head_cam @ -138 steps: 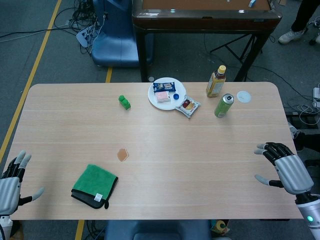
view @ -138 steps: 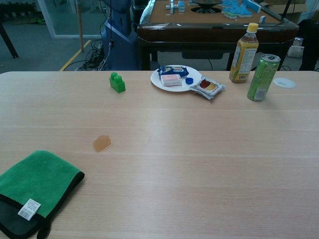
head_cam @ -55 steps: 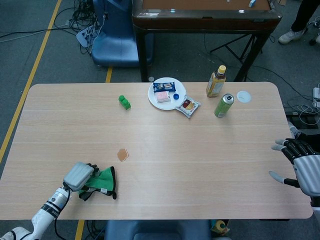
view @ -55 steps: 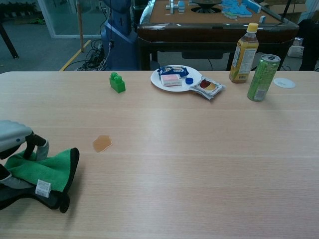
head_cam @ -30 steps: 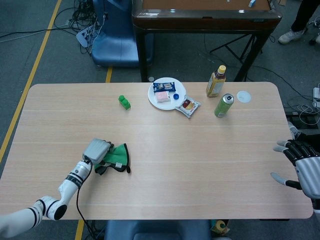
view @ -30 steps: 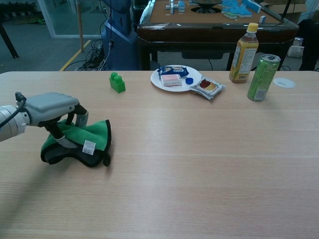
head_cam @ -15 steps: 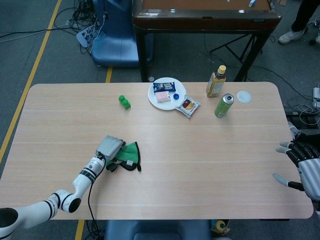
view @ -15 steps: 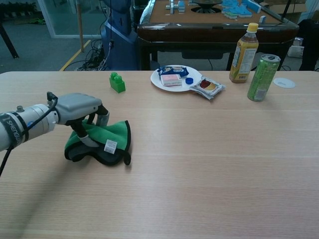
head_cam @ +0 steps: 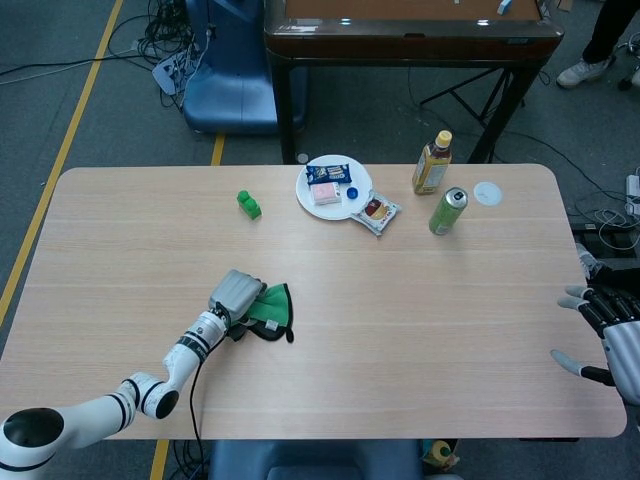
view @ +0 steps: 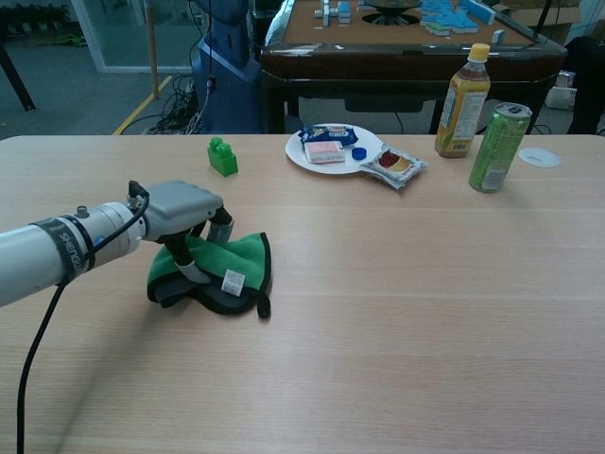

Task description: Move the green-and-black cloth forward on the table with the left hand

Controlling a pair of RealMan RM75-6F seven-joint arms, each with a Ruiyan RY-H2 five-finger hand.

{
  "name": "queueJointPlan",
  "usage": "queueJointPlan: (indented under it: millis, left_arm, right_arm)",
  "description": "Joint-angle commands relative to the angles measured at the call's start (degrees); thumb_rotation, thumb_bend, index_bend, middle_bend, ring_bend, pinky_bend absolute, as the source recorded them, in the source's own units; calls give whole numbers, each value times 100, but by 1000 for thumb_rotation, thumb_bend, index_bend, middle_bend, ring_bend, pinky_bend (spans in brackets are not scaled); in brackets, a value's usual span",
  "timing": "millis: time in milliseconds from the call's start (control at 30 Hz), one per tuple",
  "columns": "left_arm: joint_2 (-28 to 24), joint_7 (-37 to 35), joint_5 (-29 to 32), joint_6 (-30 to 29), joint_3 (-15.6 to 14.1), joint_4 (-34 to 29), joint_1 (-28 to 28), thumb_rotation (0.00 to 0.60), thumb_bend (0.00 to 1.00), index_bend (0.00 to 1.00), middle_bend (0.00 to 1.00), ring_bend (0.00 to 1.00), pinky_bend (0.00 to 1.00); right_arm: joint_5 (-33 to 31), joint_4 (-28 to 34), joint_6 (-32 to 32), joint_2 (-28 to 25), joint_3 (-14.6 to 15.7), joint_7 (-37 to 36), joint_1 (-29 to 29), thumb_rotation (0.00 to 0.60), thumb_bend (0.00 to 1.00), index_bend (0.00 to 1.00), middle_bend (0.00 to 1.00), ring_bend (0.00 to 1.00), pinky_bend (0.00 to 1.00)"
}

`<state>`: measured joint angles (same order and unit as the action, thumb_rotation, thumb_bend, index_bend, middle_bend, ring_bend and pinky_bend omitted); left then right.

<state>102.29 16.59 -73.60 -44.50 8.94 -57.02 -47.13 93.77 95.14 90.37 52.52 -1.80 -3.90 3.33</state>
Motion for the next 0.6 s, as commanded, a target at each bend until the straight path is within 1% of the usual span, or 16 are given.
queueJointPlan:
  millis: [33, 200, 400, 500, 600]
  left_arm:
    - [-182, 146, 53, -19, -102, -62, 86, 600, 138, 498, 527, 517, 694]
    - [-461, 331, 220, -37, -175, -176, 223, 600, 138, 500, 527, 517, 694]
    - [-834, 774, 449, -47, -291, -432, 352, 600, 137, 505, 527, 517, 694]
    - [-898, 919, 619, 23, -296, -565, 359, 600, 137, 509, 527, 517, 694]
    - [-841, 871, 626, -11, -257, -637, 323, 600, 137, 509, 527, 517, 694]
  right_arm:
    - [8, 4, -2, 4, -4, 7, 4, 600, 165, 320, 273, 192, 195]
    - [42, 26, -29, 22, -22, 21, 41, 600, 165, 320, 273, 192, 195]
    - [81, 57, -78, 28, -31, 45, 88, 600, 165, 321, 273, 192, 195]
    - [78, 38, -97, 48, -30, 29, 98, 600, 165, 320, 273, 192, 195]
    - [65, 17, -106, 58, -29, 8, 98, 600, 165, 320, 273, 192, 195]
